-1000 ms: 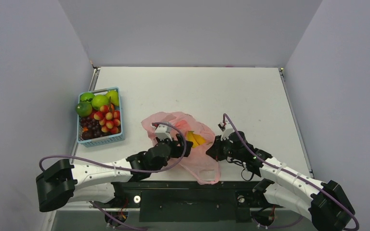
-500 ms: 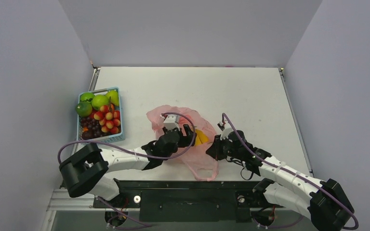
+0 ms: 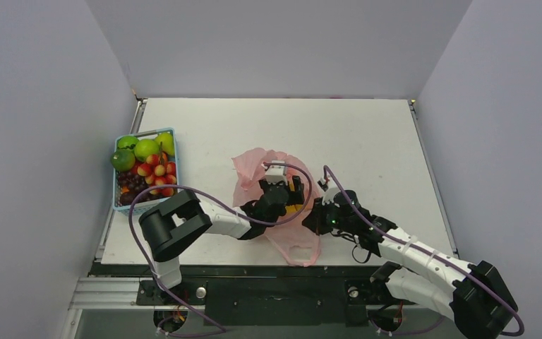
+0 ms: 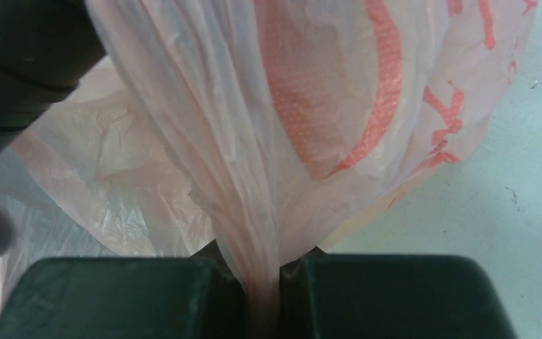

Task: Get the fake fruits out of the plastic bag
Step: Take out the fake fruit from the plastic bag.

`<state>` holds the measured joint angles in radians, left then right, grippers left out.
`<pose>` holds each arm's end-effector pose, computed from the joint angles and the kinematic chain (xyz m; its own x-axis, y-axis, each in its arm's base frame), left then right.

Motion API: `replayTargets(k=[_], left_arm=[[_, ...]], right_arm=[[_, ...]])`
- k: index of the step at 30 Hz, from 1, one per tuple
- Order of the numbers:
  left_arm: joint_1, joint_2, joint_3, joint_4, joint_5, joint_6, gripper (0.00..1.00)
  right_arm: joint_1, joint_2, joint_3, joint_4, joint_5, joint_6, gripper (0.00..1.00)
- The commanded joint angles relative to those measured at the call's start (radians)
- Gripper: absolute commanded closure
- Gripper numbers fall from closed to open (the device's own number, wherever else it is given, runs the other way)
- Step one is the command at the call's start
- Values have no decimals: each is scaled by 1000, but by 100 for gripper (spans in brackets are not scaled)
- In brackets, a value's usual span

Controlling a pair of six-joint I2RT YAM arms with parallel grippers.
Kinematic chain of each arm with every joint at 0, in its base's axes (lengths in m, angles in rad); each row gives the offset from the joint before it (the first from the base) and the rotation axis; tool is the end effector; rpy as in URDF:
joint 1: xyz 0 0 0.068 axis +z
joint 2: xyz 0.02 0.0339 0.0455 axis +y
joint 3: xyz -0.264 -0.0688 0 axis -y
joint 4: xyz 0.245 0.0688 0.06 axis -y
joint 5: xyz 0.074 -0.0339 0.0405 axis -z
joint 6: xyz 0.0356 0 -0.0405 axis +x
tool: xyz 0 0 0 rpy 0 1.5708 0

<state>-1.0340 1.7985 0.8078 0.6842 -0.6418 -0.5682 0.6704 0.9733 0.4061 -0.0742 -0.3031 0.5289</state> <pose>0.2033 -0.3000 0.1677 -0.3434 -0.2658 -0.9008 0.2512 0.8982 -0.3608 0.1477 0.1306 0.1861 -0.7985 -0.0186 -0.6017 -0.4372 0.7050 0.5585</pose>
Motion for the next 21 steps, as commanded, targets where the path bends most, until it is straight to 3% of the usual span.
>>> replayTargets(k=[1, 6, 11, 18, 21], left_arm=[[17, 46, 18, 143, 41, 32, 26], [27, 95, -10, 288, 133, 79, 38], [59, 76, -8, 298, 280, 83, 66], [82, -31, 37, 80, 380, 105, 96], [87, -66, 75, -42, 407, 103, 100]], right_arm=[[-13, -48, 45, -19, 14, -37, 100], [-20, -61, 36, -22, 11, -37, 100], [-22, -85, 28, -26, 24, -29, 100], [-27, -102, 20, -30, 32, -28, 100], [-27, -87, 13, -5, 35, -20, 100]])
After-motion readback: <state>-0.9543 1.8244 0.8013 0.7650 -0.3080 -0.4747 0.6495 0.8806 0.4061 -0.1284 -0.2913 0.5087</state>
